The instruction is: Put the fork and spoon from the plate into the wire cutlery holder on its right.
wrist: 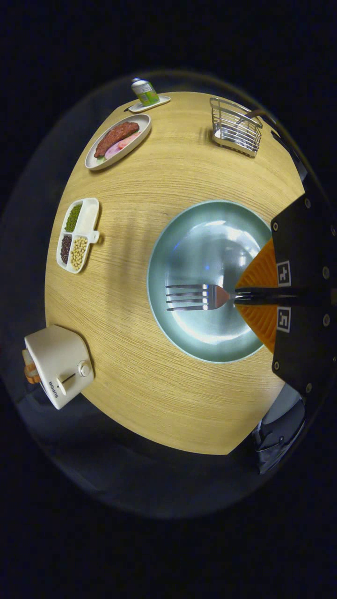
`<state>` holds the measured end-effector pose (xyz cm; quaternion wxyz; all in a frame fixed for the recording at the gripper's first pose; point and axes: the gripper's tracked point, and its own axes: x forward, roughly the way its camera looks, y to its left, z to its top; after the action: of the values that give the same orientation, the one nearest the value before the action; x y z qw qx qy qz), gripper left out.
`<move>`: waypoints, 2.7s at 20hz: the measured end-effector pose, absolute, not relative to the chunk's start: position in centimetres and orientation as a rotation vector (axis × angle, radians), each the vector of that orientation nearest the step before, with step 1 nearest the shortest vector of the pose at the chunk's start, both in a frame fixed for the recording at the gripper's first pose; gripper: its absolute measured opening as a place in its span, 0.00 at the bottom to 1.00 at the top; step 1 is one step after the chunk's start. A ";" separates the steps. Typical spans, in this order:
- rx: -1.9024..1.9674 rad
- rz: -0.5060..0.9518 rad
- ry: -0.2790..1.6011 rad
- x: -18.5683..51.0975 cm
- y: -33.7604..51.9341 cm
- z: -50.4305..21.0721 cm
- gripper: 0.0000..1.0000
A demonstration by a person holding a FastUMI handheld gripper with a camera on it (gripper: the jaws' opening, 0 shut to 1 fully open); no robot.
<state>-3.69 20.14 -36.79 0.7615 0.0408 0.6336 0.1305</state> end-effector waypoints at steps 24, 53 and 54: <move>0.173 -0.057 1.318 -7.4 -7.8 -33.1 0.03; 0.295 0.062 0.284 1.1 -9.1 -3.1 0.66; 0.259 0.058 0.228 1.2 -9.2 -1.6 0.76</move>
<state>1.16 -9.18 -1.64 0.9847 0.1290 0.1135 0.0290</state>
